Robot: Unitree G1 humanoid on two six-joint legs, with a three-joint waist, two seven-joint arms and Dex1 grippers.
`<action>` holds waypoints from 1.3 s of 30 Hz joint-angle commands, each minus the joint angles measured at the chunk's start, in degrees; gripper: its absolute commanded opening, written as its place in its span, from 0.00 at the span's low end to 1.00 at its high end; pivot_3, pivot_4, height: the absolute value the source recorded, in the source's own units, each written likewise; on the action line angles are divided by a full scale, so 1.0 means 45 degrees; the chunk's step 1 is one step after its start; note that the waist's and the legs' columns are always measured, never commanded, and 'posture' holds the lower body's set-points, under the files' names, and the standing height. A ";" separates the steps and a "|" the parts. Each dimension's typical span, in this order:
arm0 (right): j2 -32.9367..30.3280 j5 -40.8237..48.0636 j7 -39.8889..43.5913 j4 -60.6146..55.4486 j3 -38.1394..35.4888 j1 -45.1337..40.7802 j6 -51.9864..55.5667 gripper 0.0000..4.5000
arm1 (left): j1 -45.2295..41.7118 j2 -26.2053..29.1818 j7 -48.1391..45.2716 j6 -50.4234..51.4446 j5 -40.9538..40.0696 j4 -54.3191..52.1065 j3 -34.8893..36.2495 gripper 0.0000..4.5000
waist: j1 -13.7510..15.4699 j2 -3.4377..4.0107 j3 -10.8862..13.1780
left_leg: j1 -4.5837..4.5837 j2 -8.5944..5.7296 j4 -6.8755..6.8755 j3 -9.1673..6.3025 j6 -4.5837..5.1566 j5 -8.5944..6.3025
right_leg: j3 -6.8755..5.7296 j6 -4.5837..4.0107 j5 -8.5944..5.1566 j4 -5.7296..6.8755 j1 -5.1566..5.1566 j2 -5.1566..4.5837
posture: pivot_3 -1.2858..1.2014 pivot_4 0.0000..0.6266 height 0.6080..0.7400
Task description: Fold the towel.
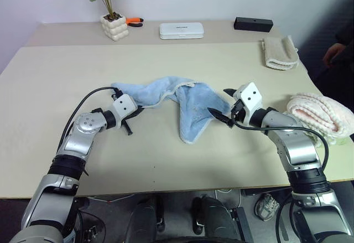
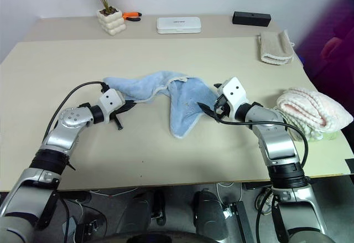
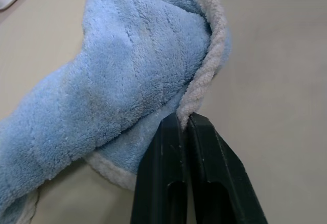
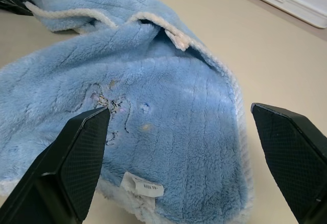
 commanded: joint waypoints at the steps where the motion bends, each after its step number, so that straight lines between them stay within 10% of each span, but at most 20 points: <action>1: -0.0033 0.0192 -0.0068 -0.0472 -0.0299 -0.0182 -0.0059 1.00 | 0.0757 0.0487 0.0166 0.0332 0.0299 -0.0681 0.0318 0.01 | -0.0012 0.0000 0.0000 | 0.0000 0.0000 0.0000 0.0001 0.0000 0.0000 | 0.0002 0.0000 0.0000 0.0000 -0.0001 0.0000 | 0.52 0.24 1.00; 14: -0.0164 0.0219 0.0057 -0.0372 -0.0262 -0.0176 -0.0171 1.00 | 0.6026 0.1807 -0.0201 0.5029 -0.2622 -0.9425 0.3354 0.01 | 0.0035 0.0002 0.0003 | -0.0013 0.0005 -0.0007 0.0006 0.0005 -0.0006 | 0.0025 0.0000 -0.0001 -0.0020 -0.0019 -0.0002 | 0.52 0.24 1.00; 34: -0.0262 -0.0078 0.1117 0.6996 0.0318 -0.4791 0.2874 1.00 | 0.7118 0.2289 0.0265 0.6090 -0.2460 -1.0498 0.4010 0.01 | 0.0031 0.0011 0.0006 | -0.0016 0.0002 -0.0017 0.0015 0.0009 -0.0010 | 0.0025 -0.0003 -0.0002 -0.0030 -0.0022 0.0001 | 0.52 0.24 1.00; 39: -0.0219 -0.0232 0.1536 0.7860 0.0393 -0.5216 0.2678 0.59 | 0.7405 0.2296 0.0286 0.6225 -0.2521 -1.0740 0.4240 0.00 | -0.0012 0.0011 0.0006 | -0.0013 0.0007 -0.0018 0.0015 0.0007 -0.0009 | 0.0025 -0.0003 -0.0002 -0.0026 -0.0024 0.0005 | 0.52 0.24 1.00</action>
